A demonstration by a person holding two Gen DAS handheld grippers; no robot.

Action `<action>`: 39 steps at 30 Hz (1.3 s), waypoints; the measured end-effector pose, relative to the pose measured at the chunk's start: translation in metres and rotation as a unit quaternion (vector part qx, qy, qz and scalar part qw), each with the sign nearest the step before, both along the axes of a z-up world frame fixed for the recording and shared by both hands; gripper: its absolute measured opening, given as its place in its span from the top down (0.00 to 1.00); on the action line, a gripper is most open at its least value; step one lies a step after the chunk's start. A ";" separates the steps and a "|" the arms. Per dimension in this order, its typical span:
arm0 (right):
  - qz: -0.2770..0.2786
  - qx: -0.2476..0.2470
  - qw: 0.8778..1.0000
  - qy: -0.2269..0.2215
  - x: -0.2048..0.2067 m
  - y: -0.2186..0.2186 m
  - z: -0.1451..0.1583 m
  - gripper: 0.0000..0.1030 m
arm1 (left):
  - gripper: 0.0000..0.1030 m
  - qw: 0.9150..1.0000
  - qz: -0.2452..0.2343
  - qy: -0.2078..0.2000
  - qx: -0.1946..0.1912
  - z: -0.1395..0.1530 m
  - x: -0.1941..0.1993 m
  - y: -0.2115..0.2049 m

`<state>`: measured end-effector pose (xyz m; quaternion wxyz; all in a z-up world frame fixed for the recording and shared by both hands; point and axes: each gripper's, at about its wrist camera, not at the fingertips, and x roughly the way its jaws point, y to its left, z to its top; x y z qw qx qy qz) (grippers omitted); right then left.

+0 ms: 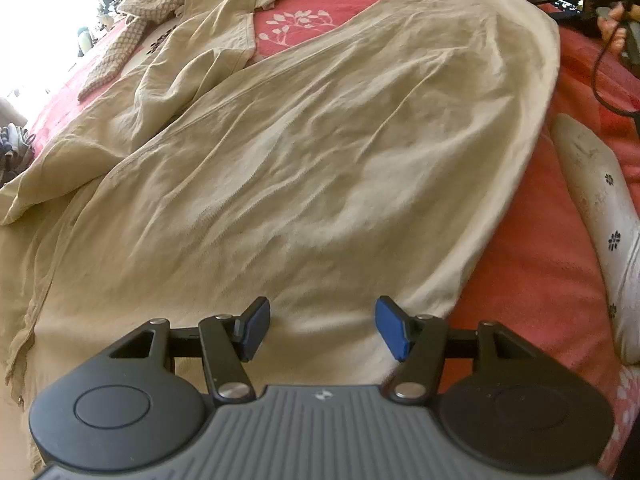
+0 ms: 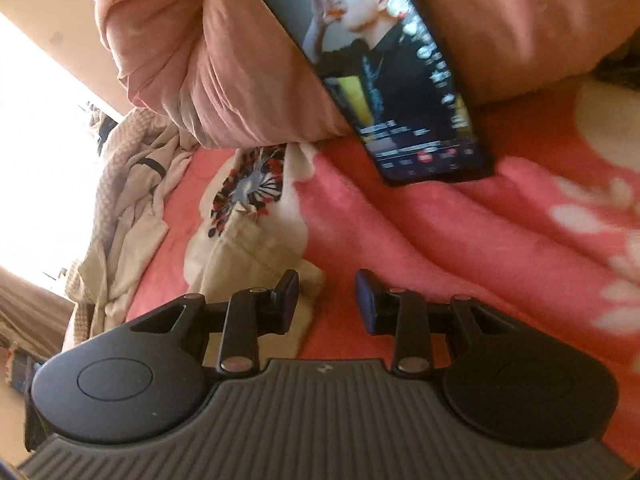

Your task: Fold clothes

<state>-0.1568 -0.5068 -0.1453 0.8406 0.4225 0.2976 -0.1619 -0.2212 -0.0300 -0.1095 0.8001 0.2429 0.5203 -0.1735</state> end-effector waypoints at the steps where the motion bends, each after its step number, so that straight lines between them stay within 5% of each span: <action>1: -0.002 0.006 1.000 -0.001 0.004 0.000 -0.003 0.70 | 0.42 1.000 0.000 0.000 0.000 0.000 0.000 0.000; 5: 0.003 -0.009 1.000 -0.004 0.010 0.005 -0.001 0.73 | 0.42 1.000 0.000 0.000 0.001 -0.001 -0.001 -0.001; 7: 0.017 -0.035 0.999 -0.003 0.010 0.009 0.006 0.93 | 0.42 1.000 0.000 0.000 0.001 0.000 -0.001 -0.001; 12: 0.042 -0.135 0.990 -0.022 -0.010 0.023 0.052 0.94 | 0.42 1.000 0.000 0.001 0.000 0.000 -0.002 -0.001; 17: 0.068 -0.256 0.964 0.011 -0.026 0.038 0.085 0.95 | 0.42 1.000 -0.003 0.000 0.002 0.000 -0.003 -0.003; 22: 0.105 -0.319 0.935 0.114 -0.003 0.035 0.043 0.94 | 0.42 1.000 -0.003 0.000 0.000 0.002 -0.006 -0.001; 25: 0.086 -0.346 0.929 0.099 -0.003 0.042 0.046 0.92 | 0.42 1.000 -0.004 0.001 -0.001 0.004 -0.009 0.000; 29: 0.038 -0.443 0.893 0.067 -0.001 0.057 0.067 0.90 | 0.42 1.000 -0.008 0.000 0.000 0.006 -0.011 0.000; 32: 0.079 -0.434 0.897 0.025 0.001 0.060 0.084 0.89 | 0.42 1.000 -0.019 0.002 -0.001 0.006 -0.013 -0.002; 35: 0.230 -0.342 0.911 -0.005 0.016 0.073 0.081 0.89 | 0.42 1.000 -0.025 0.002 0.000 0.006 -0.014 -0.004; 37: 0.315 -0.279 0.907 -0.002 0.031 0.080 0.069 0.90 | 0.41 1.000 -0.025 0.003 -0.001 0.006 -0.015 -0.003; 39: 0.344 -0.279 0.897 0.019 0.050 0.081 0.053 0.90 | 0.41 1.000 -0.024 0.005 -0.002 0.006 -0.016 -0.002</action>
